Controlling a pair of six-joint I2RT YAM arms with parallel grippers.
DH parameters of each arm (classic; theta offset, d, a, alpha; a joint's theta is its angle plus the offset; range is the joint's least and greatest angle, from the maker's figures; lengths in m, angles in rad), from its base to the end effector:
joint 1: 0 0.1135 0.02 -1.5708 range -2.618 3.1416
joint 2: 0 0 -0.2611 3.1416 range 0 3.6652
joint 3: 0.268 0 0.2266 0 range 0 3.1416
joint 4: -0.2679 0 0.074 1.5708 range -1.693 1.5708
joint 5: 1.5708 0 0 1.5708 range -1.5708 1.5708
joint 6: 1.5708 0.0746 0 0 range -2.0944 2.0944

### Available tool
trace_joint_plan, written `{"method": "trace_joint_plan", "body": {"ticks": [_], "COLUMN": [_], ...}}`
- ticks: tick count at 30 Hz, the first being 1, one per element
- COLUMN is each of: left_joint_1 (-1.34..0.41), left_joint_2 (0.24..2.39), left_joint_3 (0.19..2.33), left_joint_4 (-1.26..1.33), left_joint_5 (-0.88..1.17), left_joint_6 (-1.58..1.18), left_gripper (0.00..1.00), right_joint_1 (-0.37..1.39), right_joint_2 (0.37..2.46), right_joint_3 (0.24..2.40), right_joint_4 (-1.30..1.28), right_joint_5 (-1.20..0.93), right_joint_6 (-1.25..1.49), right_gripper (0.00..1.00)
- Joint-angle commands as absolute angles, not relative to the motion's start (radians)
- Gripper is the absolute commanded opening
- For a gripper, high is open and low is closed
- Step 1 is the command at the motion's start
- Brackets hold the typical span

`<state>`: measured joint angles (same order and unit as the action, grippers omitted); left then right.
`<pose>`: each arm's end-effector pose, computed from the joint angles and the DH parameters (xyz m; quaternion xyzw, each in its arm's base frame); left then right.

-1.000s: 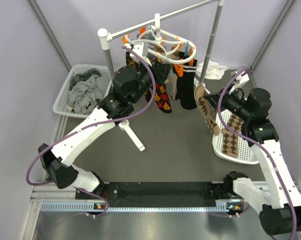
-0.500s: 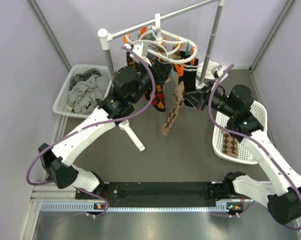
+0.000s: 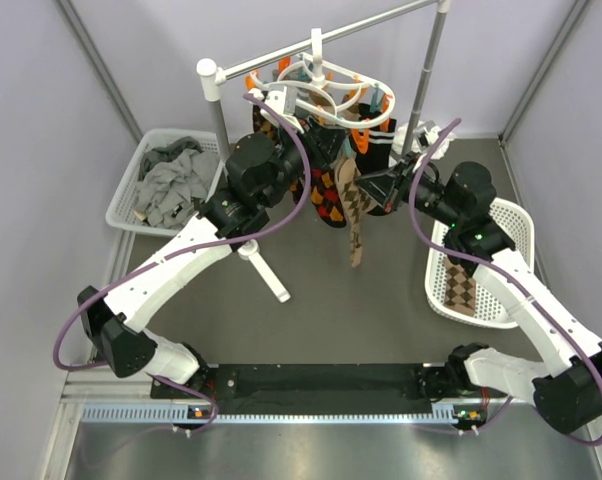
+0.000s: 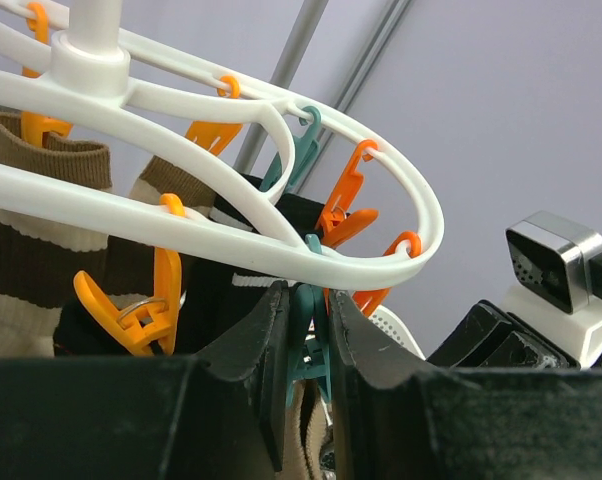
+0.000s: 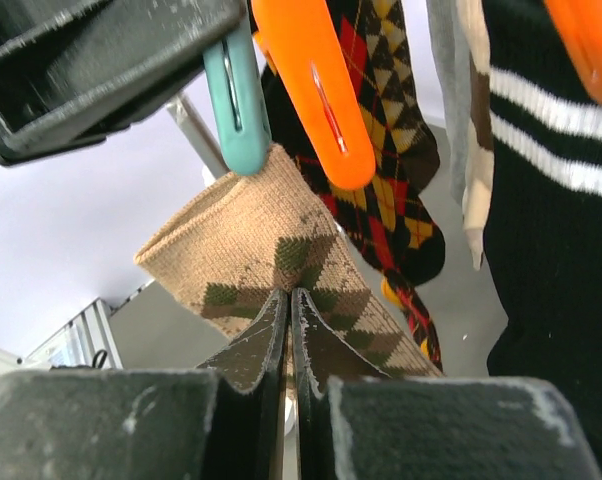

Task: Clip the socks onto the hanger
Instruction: Clamp the sock onto the hanger.

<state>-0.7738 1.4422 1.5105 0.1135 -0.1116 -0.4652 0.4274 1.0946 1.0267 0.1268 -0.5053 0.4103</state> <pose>0.2534 -0.2359 0.4740 0.0559 0.6380 -0.4164 0.6454 0.2229 0.1412 0.3988 -0.1876 0.6626 0.4432 0.5739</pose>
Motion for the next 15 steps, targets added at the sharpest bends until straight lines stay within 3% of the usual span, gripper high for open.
{"method": "trace_joint_plan", "body": {"ticks": [1, 15], "left_joint_1": [-0.770, -0.770], "left_joint_2": [1.410, 1.411], "left_joint_3": [1.494, 1.496], "left_joint_4": [0.163, 0.160], "left_joint_5": [-0.103, -0.083], "left_joint_6": [-0.468, -0.474], "left_gripper": [0.13, 0.13], "right_joint_1": [0.439, 0.440], "right_joint_2": [1.100, 1.115], "right_joint_3": [1.094, 1.127], "right_joint_4": [0.202, 0.225], "right_joint_5": [-0.492, -0.482], "right_joint_6": [0.416, 0.419], "right_gripper": [0.00, 0.00]}}
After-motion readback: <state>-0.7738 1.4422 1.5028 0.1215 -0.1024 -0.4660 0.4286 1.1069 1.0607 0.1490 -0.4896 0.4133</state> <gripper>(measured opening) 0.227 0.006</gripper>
